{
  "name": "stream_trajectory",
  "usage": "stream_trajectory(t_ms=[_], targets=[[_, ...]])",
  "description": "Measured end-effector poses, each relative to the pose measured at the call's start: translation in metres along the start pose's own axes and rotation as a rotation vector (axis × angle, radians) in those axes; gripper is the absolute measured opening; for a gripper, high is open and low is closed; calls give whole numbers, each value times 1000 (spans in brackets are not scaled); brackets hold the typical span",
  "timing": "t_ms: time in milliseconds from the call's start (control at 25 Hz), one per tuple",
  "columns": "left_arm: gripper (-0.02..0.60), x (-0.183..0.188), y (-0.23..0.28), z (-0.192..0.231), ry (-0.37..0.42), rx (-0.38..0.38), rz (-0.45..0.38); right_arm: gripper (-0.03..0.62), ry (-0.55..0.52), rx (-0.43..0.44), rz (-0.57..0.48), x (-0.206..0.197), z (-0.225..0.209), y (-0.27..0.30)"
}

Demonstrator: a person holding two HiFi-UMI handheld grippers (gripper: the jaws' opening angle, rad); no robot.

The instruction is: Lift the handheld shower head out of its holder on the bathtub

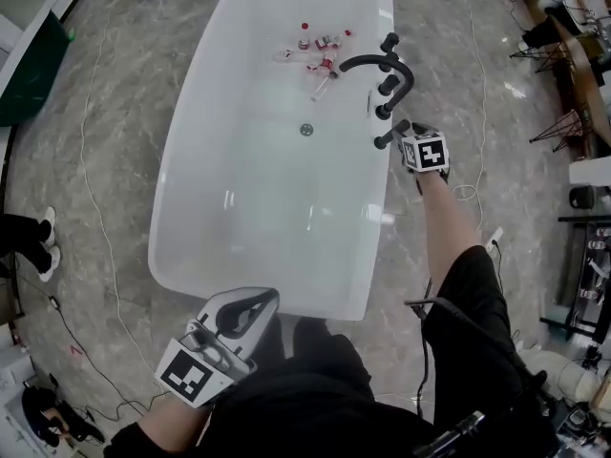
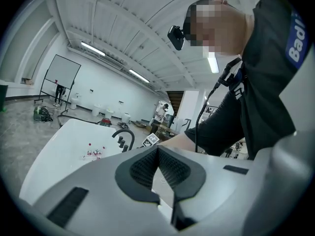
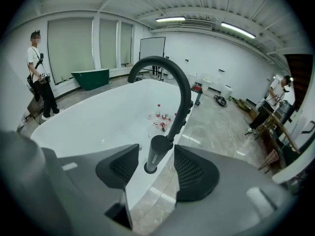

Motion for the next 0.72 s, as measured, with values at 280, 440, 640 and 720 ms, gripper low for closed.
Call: stream_trajectory(t_ms=[280,440,640,720], targets=[[-9,-23,-8,8,-24,29,11,165,-3,-45,25,-12,-8,29],[-9,-23,-11,13,-39,45,8,138,48,-23,4,-13,-3,36],[-9,-19,-18,7,-32,53,-3,133,20,-7,-24,-7,11,21],[-9,-16,-20,-1,-33,41,-3,133,27,-17,-50,0,13,8]])
Point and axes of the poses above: the fingertips, and each gripper's own axes: y forward along the fingers, z to its left, x out of its top, the point moved 2 cm from there along -y, backward along the fingers, and after that the axes turned 14 degrees about -z, right-handed, at the moved point
